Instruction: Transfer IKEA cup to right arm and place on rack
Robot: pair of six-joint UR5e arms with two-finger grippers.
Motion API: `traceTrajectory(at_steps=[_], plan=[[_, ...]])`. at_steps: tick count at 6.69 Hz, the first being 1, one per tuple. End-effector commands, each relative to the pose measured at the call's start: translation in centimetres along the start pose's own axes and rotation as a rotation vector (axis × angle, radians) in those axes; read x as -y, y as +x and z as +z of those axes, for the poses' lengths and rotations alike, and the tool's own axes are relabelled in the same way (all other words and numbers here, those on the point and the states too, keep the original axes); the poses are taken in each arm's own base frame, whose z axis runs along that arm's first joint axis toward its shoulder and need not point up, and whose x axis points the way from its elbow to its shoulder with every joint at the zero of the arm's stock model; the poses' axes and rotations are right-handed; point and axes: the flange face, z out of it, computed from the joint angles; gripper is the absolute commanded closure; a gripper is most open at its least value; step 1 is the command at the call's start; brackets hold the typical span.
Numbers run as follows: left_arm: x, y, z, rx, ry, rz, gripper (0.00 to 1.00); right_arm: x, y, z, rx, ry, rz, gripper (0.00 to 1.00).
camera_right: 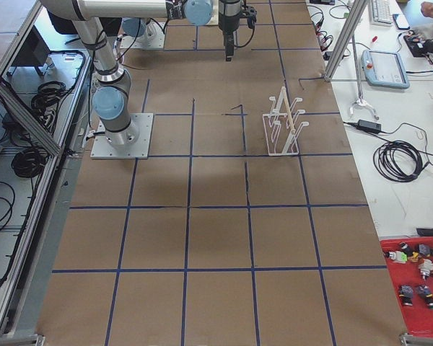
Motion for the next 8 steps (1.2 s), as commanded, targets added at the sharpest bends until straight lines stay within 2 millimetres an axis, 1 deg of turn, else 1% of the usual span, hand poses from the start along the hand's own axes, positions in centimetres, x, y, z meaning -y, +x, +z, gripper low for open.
traceTrajectory(at_steps=[1, 3, 5, 6, 7, 8], plan=[[0.0, 0.0, 0.1, 0.001, -0.002, 0.003, 0.0, 0.0, 0.0, 0.0, 0.0, 0.001, 0.0, 0.0], [0.2, 0.0, 0.8, 0.005, -0.014, 0.005, 0.0, 0.1, 0.0, 0.1, 0.002, 0.0, 0.0, 0.0], [-0.1, -0.1, 0.6, 0.003, -0.011, 0.005, 0.0, 0.1, 0.0, 0.1, 0.0, 0.0, 0.0, 0.0], [-0.1, -0.5, 0.2, 0.005, -0.005, 0.015, 0.0, 0.0, 0.0, 0.1, 0.0, -0.002, 0.0, 0.0], [-0.1, -1.2, 0.3, 0.013, -0.01, 0.058, 0.0, 0.0, 0.0, 0.1, 0.0, -0.002, 0.0, 0.0], [-0.4, -2.5, 0.8, 0.018, -0.022, 0.054, 0.0, 0.0, 0.0, 0.1, 0.0, -0.002, 0.0, 0.0]])
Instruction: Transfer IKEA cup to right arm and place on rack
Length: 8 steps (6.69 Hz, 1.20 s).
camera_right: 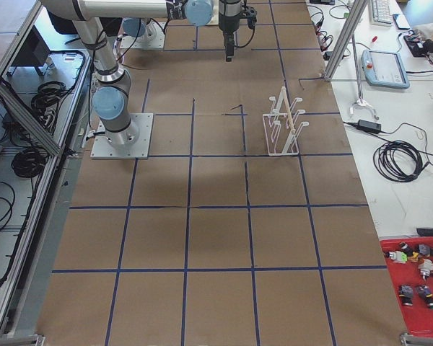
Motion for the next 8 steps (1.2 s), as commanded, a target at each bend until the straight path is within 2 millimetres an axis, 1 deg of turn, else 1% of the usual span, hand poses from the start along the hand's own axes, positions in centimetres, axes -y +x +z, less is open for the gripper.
traceTrajectory(at_steps=[1, 2, 3, 4, 5, 6, 7, 8], plan=[[-0.7, -4.4, 2.1, 0.001, -0.032, 0.012, 0.0, 0.0, 0.0, 0.0, 0.002, 0.0, 0.0, 0.0], [-1.8, -9.1, 2.2, 0.002, -0.033, -0.017, 0.0, 0.0, 0.0, 0.0, 0.002, 0.0, 0.0, 0.0], [-2.6, -12.0, 2.6, -0.001, -0.043, -0.011, 0.0, 0.0, 0.0, -0.1, 0.003, 0.001, 0.0, 0.0], [-2.9, -14.9, 3.5, -0.006, -0.057, -0.005, 0.0, 0.0, 0.0, 0.0, 0.002, 0.0, 0.0, 0.0], [-2.7, -16.6, 4.6, -0.007, -0.057, 0.0, 0.0, 0.0, 0.0, 0.0, 0.002, 0.0, 0.0, 0.0], [-2.1, -17.7, 6.1, 0.001, -0.033, 0.039, 0.0, 0.0, 0.0, 0.0, 0.002, 0.0, 0.0, 0.0], [-1.9, -19.3, 9.3, 0.002, -0.027, 0.043, 0.0, 0.0, 0.0, -0.1, 0.002, 0.001, 0.0, 0.0], [-1.8, -20.4, 12.9, 0.014, -0.002, 0.058, 0.0, 0.0, 0.0, 0.0, 0.002, 0.0, 0.0, 0.0]])
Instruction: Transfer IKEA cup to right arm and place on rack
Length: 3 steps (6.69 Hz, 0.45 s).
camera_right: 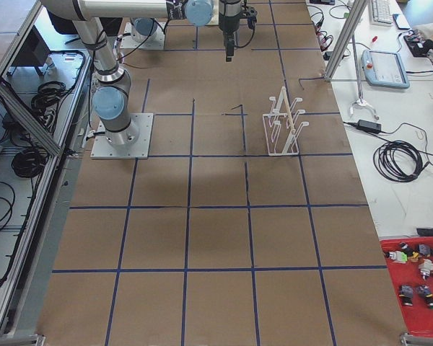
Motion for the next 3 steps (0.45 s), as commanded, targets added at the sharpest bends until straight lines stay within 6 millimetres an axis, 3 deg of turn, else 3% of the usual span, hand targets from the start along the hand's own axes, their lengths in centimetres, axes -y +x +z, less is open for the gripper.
traceTrajectory(at_steps=[1, 3], plan=[[0.0, -1.4, 7.5, 0.008, 0.02, 0.02, 0.0, 0.0, 0.0, 0.0, 0.0, 0.001, 0.0, 0.0], [-0.3, -1.2, 12.5, -0.009, -0.016, 0.032, 0.0, 0.0, 0.0, 0.0, 0.0, 0.0, 0.002, 0.0]])
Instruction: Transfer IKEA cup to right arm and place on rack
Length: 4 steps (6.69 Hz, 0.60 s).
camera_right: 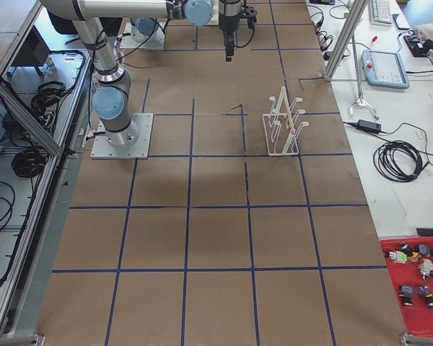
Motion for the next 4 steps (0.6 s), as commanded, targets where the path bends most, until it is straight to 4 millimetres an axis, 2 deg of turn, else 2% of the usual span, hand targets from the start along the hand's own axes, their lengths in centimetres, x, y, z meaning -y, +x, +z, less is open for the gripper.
traceTrajectory(at_steps=[1, 3, 4], plan=[[-0.1, 0.0, 4.0, -0.017, -0.035, 0.007, 0.0, 0.0, 0.0, 0.0, 0.0, 0.0, 0.0, 0.0], [-0.2, 0.1, 6.3, -0.039, -0.076, 0.006, 0.0, 0.0, 0.0, 0.0, 0.0, 0.0, 0.0, 0.0], [-0.2, 0.1, 6.8, -0.036, -0.074, 0.008, 0.0, 0.1, -0.1, 0.2, 0.008, -0.003, 0.0, 0.0]])
